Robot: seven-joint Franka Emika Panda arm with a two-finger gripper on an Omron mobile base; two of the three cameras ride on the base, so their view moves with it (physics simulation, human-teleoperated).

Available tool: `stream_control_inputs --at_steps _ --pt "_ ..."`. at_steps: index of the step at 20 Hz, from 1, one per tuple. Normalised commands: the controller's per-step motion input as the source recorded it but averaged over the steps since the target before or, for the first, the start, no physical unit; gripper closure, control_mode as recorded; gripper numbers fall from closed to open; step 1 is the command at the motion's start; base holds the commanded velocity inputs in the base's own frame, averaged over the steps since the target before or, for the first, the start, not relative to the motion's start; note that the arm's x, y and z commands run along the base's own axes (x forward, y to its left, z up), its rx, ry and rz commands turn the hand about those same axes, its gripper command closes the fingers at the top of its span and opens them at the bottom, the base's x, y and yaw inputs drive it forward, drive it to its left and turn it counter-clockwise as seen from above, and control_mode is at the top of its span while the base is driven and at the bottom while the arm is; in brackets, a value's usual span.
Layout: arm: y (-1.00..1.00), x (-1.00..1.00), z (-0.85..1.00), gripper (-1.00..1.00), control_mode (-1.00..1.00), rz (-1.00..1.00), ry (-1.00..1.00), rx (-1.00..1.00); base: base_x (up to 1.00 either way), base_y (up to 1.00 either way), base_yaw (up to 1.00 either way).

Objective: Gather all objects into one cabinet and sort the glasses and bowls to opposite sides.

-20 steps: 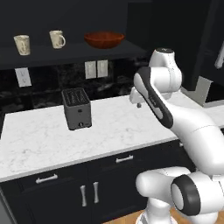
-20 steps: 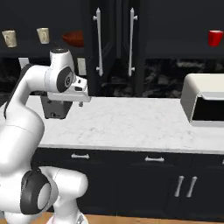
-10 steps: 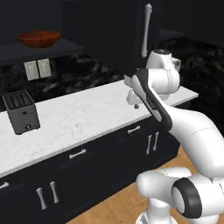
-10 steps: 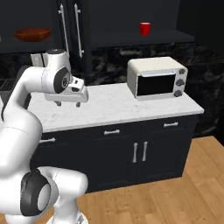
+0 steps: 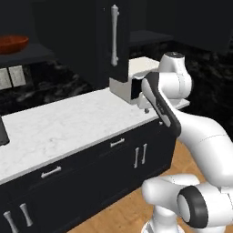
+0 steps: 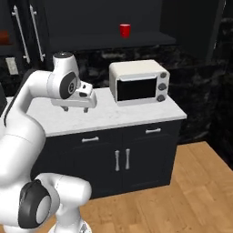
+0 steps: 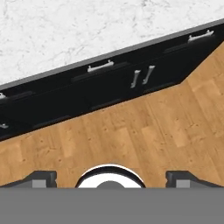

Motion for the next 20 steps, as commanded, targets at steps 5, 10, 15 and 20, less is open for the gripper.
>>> stream_control_inputs --at_steps 5,10,15,20 --pt "0.00 0.00 0.00 -1.00 1.00 0.00 0.00 0.00 0.87 -0.89 0.18" --pt "0.00 0.00 0.00 -1.00 1.00 0.00 0.00 0.00 0.92 -0.70 0.51" --pt "0.00 0.00 0.00 -1.00 1.00 0.00 0.00 0.00 0.37 -0.25 0.28" --pt "0.00 0.00 0.00 -1.00 1.00 0.00 0.00 0.00 0.27 0.06 -0.01"
